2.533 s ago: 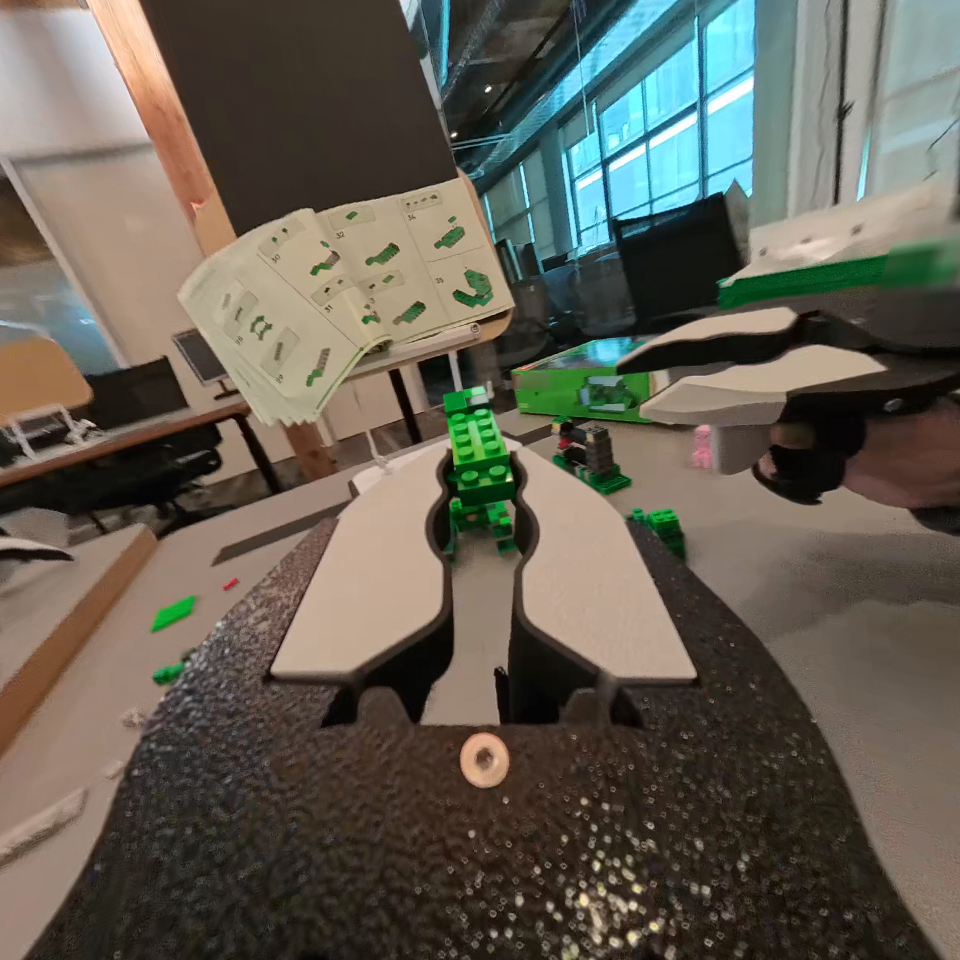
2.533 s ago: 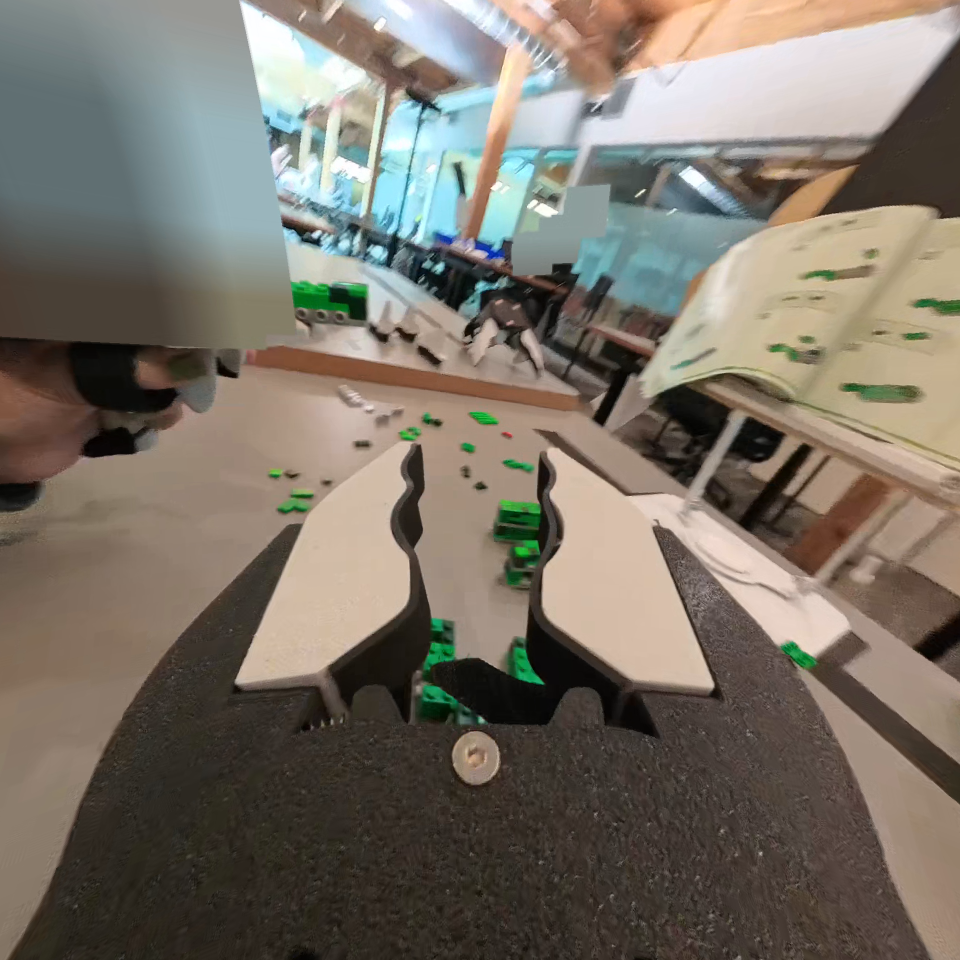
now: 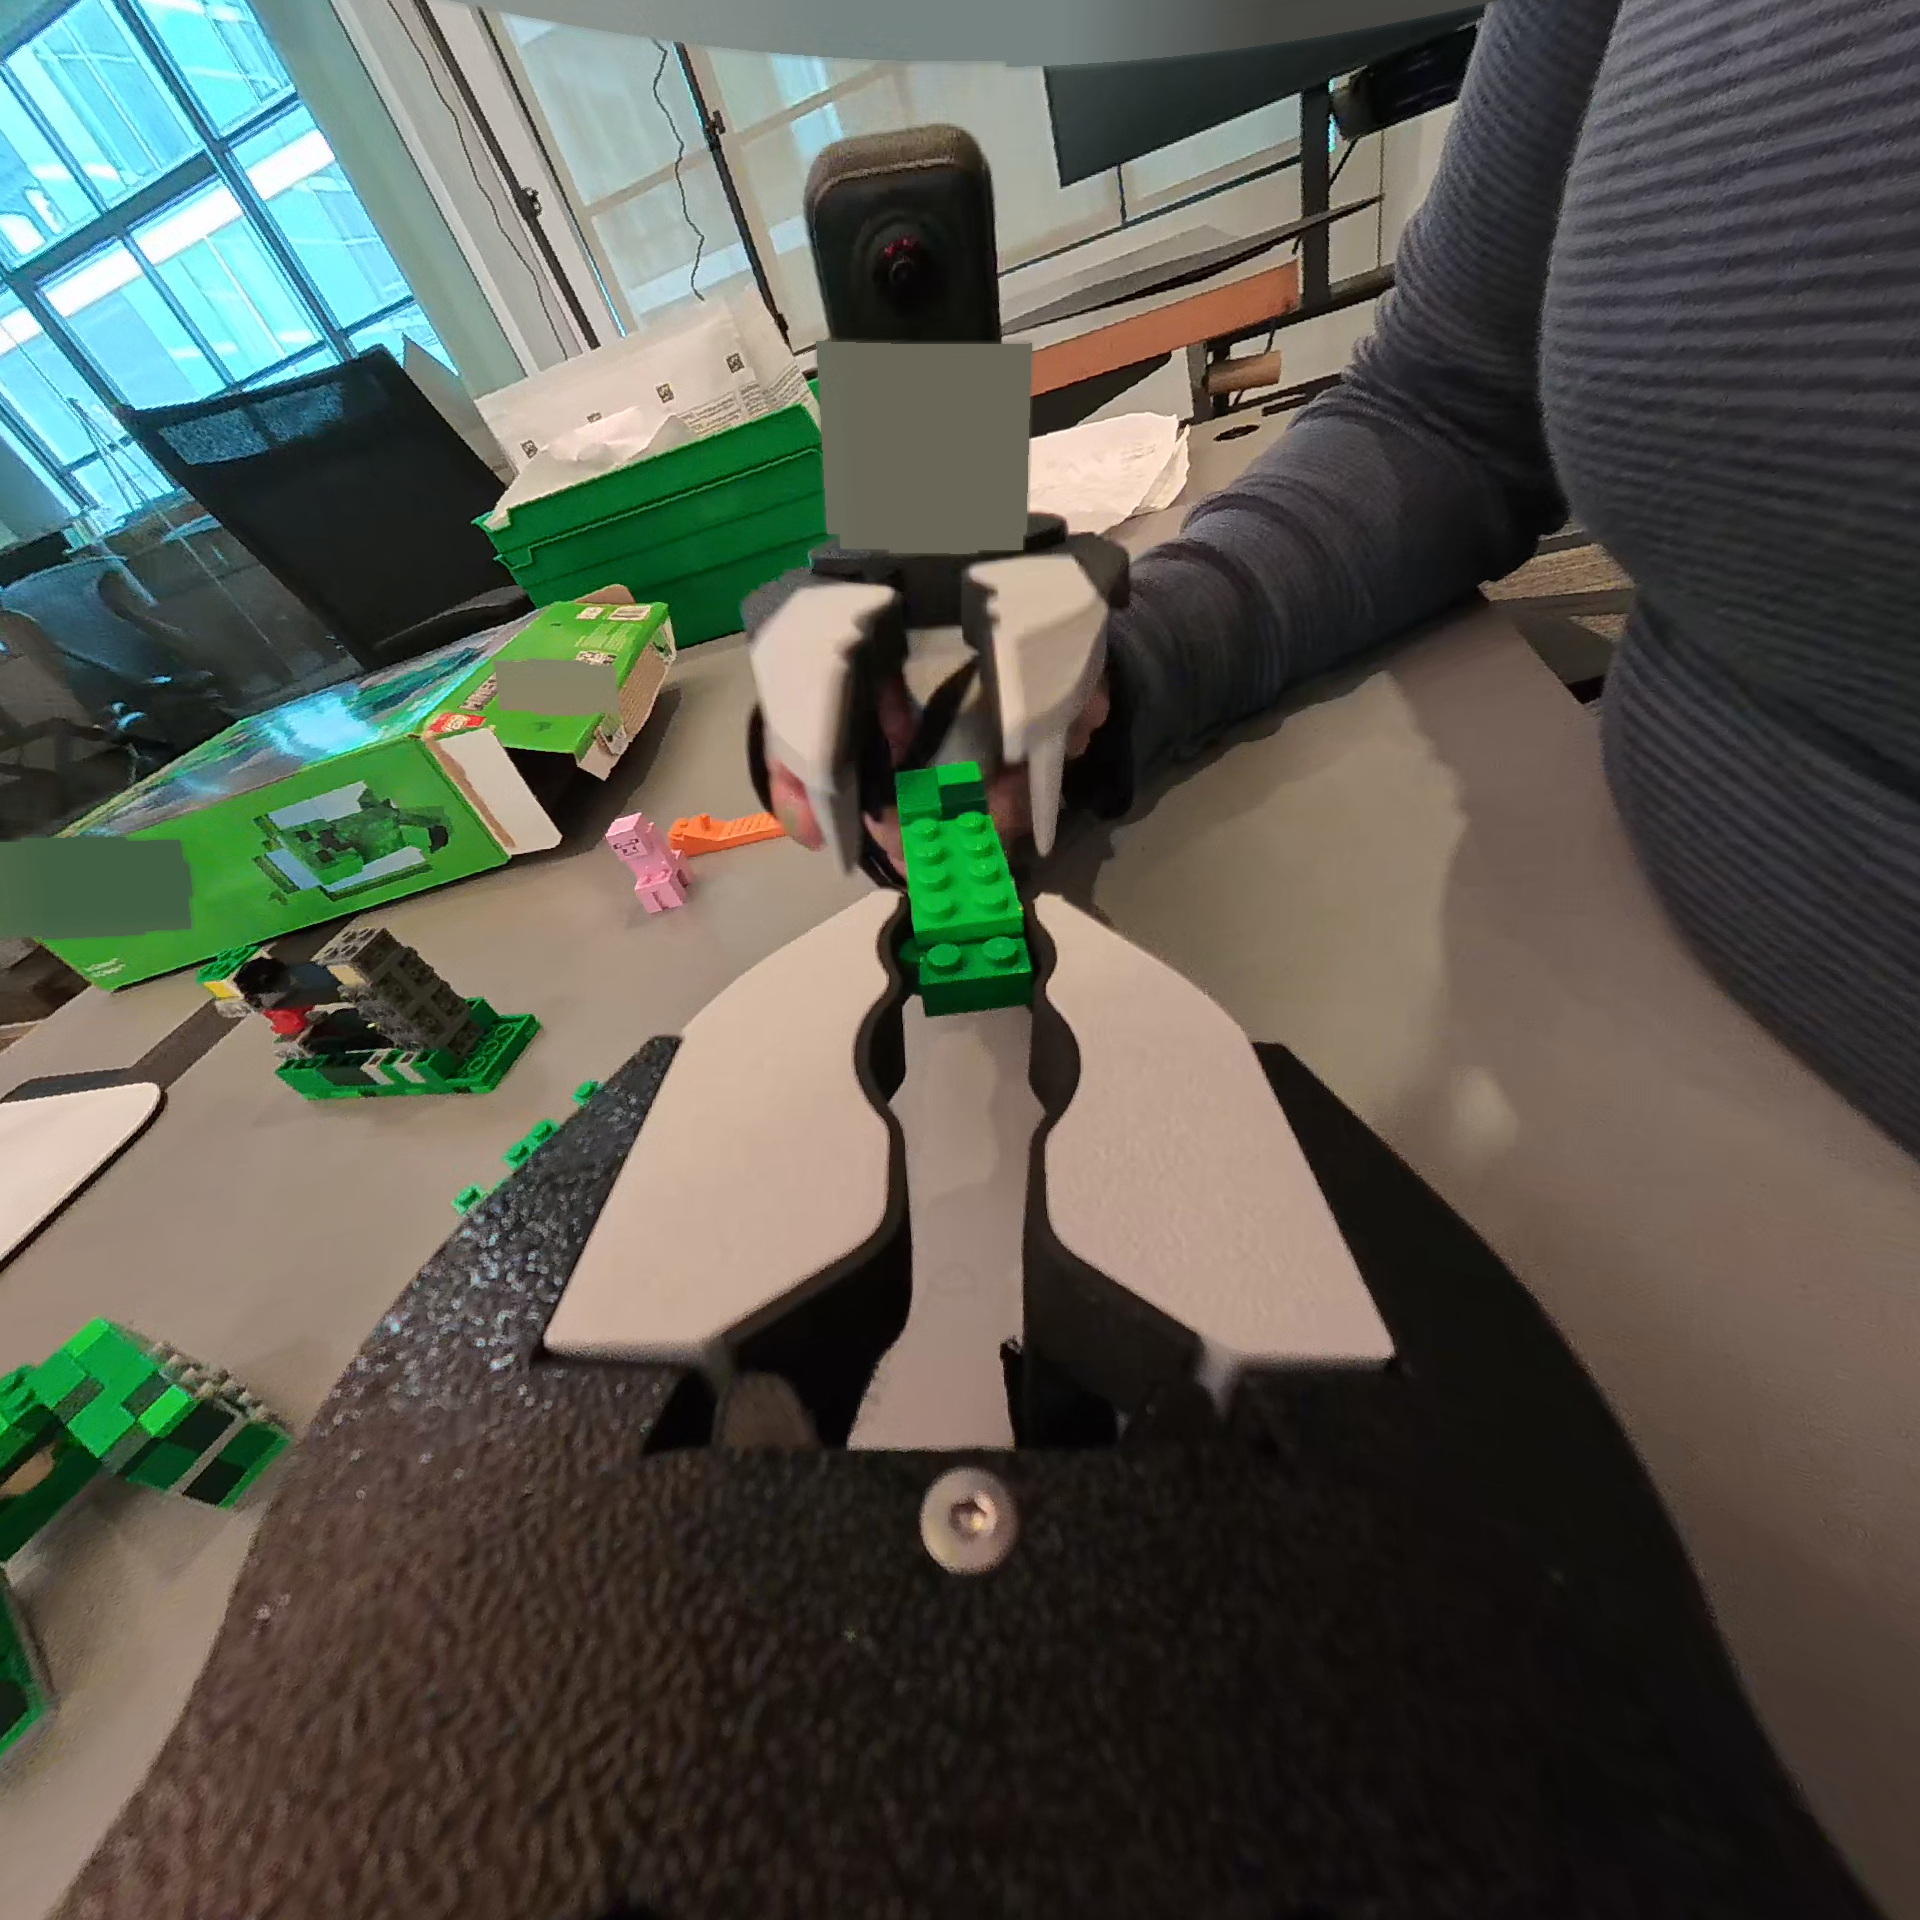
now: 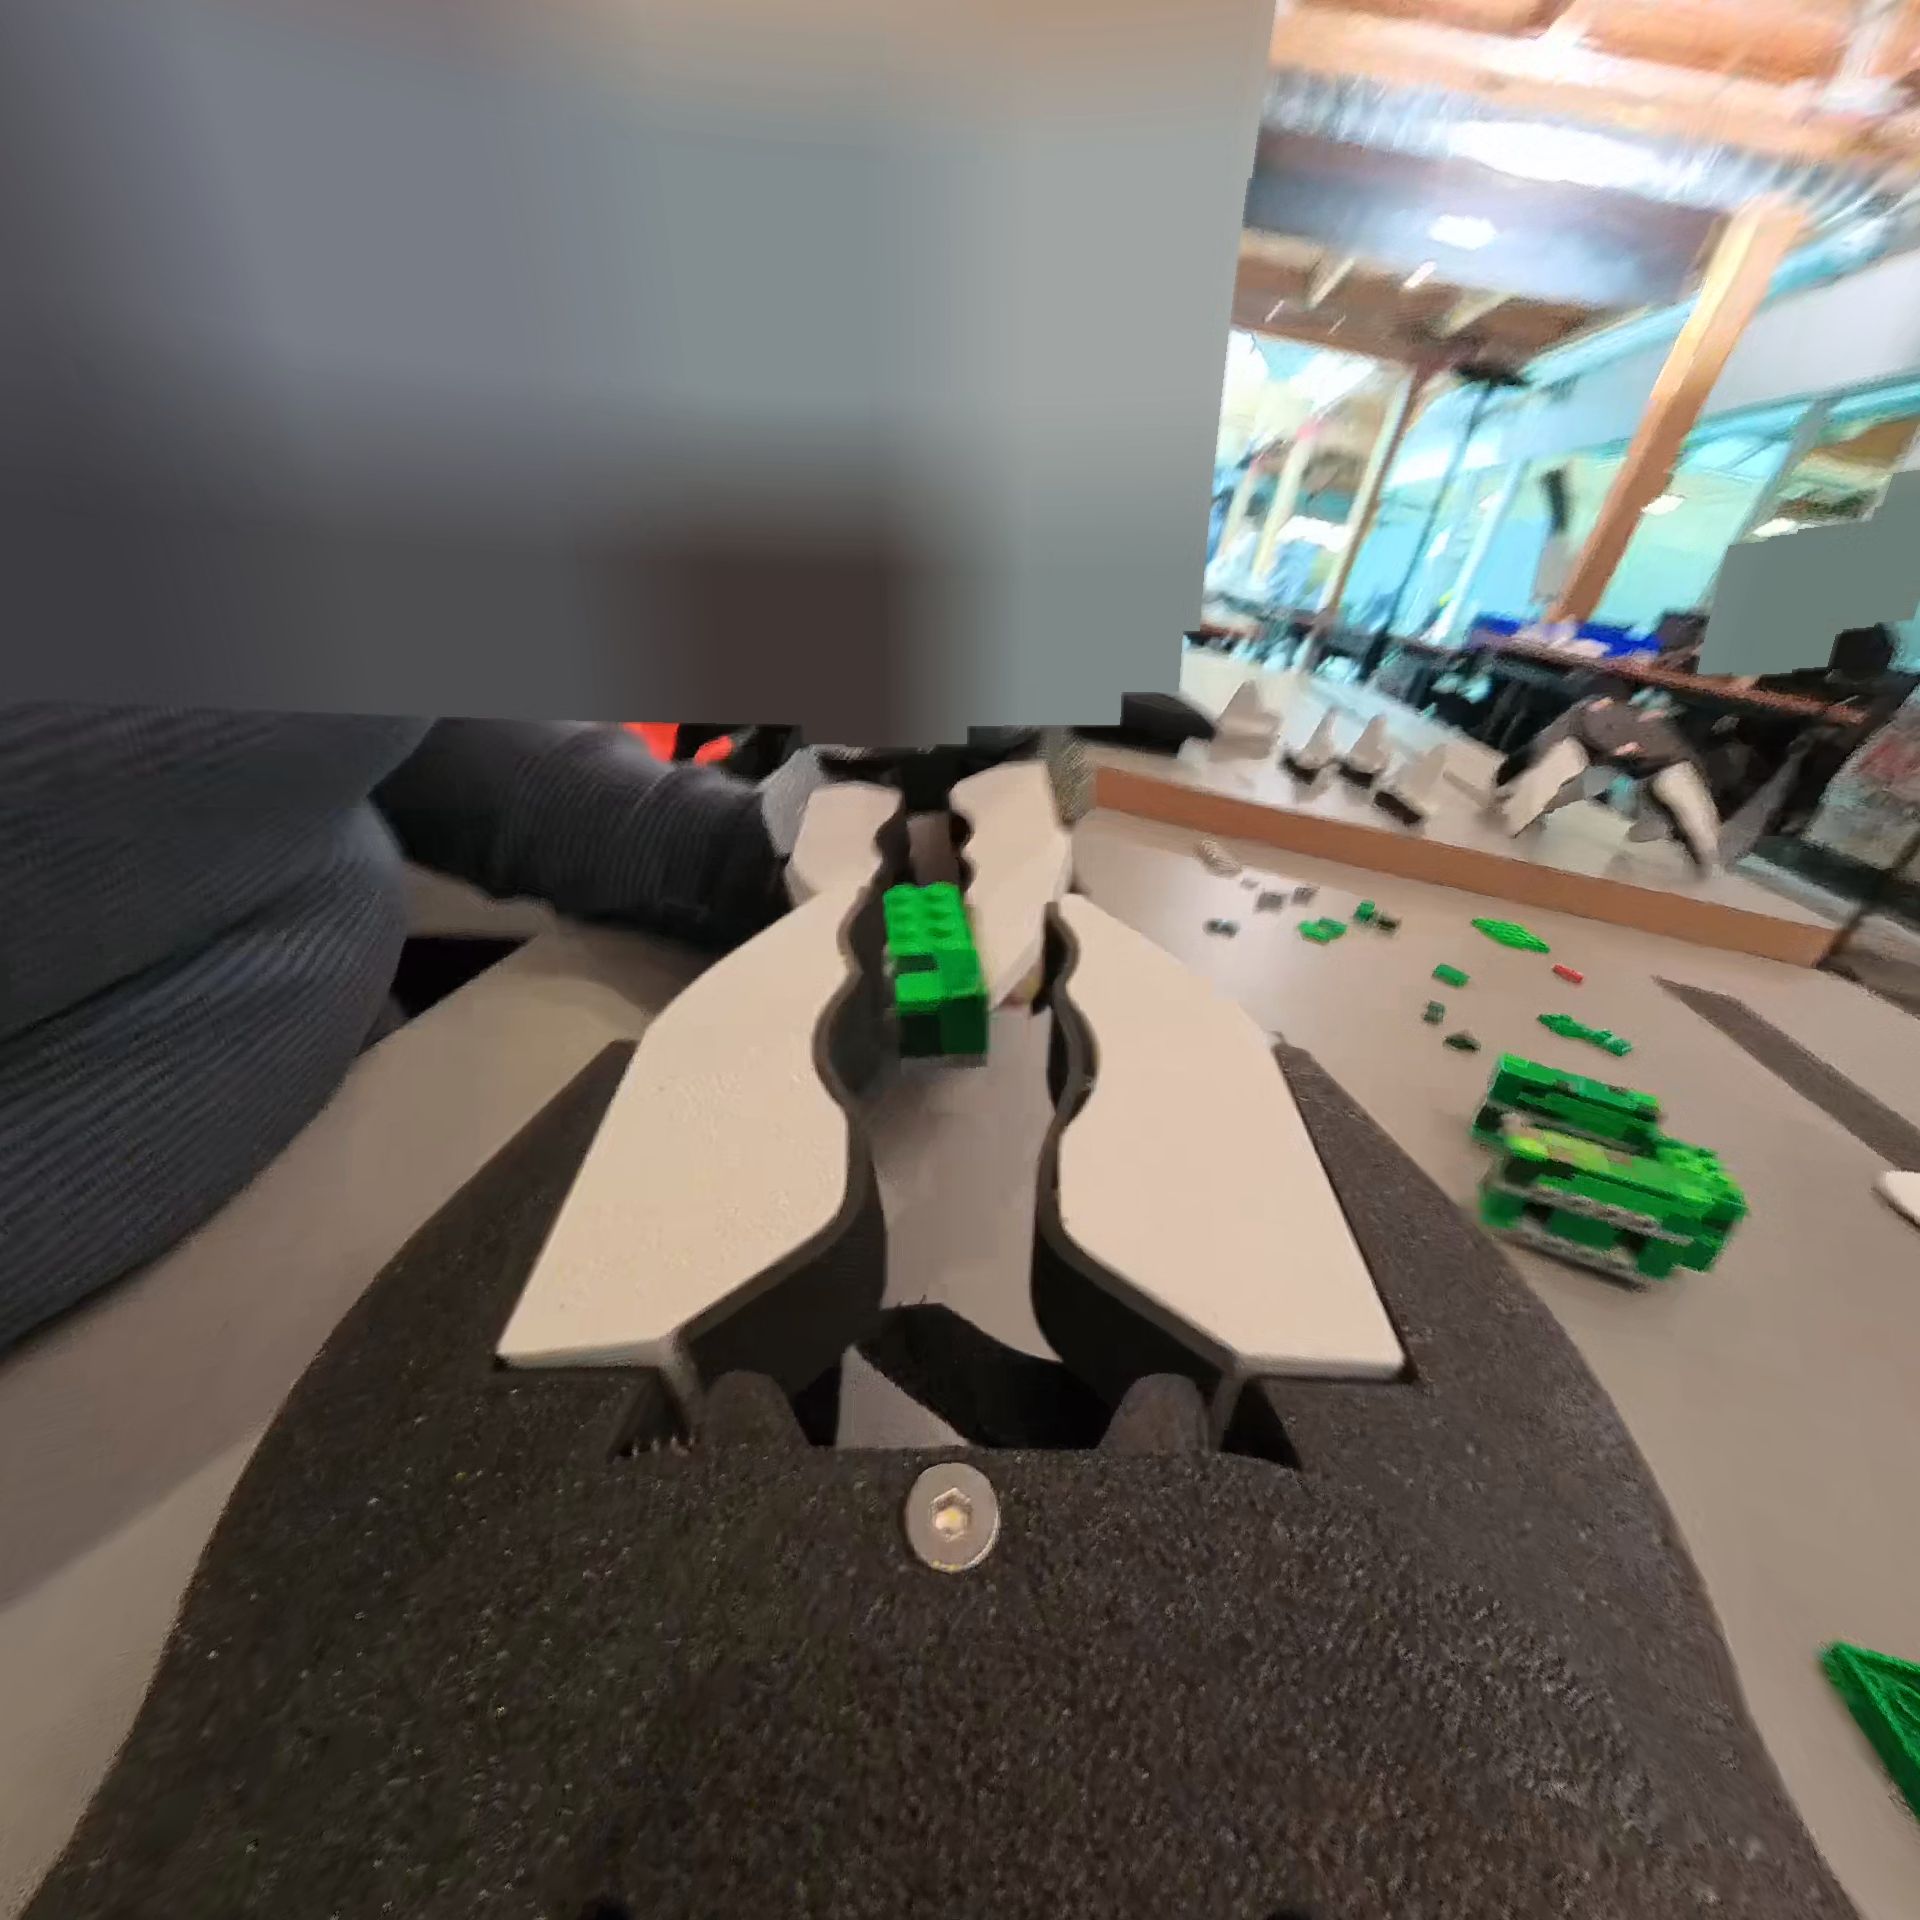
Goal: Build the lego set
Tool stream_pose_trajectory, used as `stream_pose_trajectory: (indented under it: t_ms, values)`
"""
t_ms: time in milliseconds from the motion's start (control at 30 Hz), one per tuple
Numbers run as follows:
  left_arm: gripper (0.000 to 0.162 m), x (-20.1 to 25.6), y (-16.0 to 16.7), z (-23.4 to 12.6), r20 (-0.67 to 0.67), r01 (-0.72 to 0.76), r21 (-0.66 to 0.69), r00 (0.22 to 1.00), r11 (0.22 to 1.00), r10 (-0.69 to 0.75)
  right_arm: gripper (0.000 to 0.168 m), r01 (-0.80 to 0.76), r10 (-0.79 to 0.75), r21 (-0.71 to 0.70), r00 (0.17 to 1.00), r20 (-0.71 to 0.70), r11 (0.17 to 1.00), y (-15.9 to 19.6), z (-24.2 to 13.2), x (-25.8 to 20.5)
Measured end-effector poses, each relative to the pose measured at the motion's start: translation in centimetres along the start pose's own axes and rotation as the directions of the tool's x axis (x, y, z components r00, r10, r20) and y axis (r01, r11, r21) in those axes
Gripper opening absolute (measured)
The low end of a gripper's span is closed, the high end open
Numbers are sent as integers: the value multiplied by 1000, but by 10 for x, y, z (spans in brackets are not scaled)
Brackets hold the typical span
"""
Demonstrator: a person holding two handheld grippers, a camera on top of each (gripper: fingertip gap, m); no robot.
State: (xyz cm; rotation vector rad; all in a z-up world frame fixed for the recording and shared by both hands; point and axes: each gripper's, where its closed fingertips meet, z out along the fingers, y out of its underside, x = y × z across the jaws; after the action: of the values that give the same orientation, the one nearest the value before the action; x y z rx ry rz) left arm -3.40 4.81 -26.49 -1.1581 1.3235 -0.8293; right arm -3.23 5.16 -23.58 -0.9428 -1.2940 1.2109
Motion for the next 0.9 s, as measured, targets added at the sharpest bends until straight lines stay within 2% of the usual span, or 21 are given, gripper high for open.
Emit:
stream_pose_trajectory:
  t_ms: [100,200,267,433,533,733,900]
  values:
    - [19,-2,2,1,12,-1,-15,1000,1000,1,37,50,-37,59,978,-205,997,-10,-16,32]
    - [19,-7,4,2,47,0,-33,999,999,2,32,186,-163,1,866,-473,983,-13,-39,67]
    - [19,-9,5,1,60,4,-36,998,999,-2,27,236,-223,-50,801,-555,970,-13,-47,78]
    - [19,-37,7,-13,242,56,-22,969,998,-49,25,256,-309,-179,699,-645,950,-3,-52,94]
    - [19,-54,9,-26,351,59,-23,935,998,-48,22,235,-296,-181,701,-649,955,0,-53,96]
    - [19,-55,12,-26,343,61,-36,938,998,-45,11,188,-256,-174,701,-666,967,5,-58,102]
    - [19,-52,13,-23,311,64,-47,949,997,-46,10,173,-245,-174,690,-681,969,6,-62,105]
